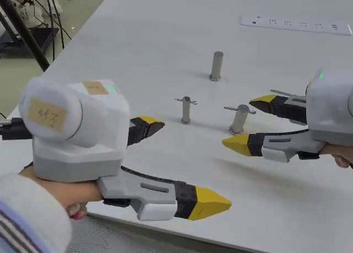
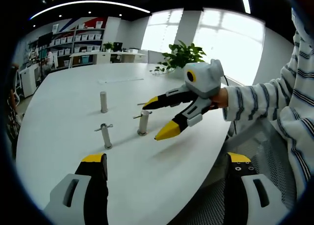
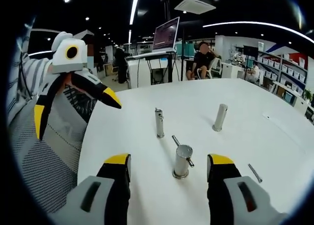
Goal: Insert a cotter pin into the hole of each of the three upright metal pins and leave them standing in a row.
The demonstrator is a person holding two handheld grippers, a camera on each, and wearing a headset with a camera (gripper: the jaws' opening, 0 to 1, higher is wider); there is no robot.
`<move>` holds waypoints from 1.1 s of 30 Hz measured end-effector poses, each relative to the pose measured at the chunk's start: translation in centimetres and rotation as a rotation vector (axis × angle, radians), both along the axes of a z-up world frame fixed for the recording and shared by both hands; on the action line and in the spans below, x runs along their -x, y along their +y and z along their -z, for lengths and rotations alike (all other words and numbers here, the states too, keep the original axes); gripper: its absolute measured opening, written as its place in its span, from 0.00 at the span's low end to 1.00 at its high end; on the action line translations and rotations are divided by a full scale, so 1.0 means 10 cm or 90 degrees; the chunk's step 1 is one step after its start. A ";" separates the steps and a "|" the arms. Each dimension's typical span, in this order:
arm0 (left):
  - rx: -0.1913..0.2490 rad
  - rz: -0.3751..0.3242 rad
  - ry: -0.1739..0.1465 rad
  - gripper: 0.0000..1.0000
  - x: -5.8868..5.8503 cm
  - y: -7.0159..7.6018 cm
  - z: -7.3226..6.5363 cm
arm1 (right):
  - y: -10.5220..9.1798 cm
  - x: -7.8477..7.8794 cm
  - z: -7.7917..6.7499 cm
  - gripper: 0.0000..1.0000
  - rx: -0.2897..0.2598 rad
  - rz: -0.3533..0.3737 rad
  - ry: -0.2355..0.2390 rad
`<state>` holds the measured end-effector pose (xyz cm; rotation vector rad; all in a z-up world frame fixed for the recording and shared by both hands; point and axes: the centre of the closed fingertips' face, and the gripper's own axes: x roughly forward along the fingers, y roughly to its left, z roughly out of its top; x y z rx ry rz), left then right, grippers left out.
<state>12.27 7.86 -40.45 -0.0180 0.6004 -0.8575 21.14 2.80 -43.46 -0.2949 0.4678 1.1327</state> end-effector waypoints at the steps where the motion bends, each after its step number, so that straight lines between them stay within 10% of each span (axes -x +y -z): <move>1: 0.001 -0.001 0.000 0.99 0.00 0.00 -0.01 | -0.01 0.01 -0.03 0.62 -0.001 0.003 -0.001; 33: 0.060 -0.086 0.002 0.99 -0.26 0.34 -0.15 | -0.74 0.27 -0.50 0.88 -0.125 0.274 0.108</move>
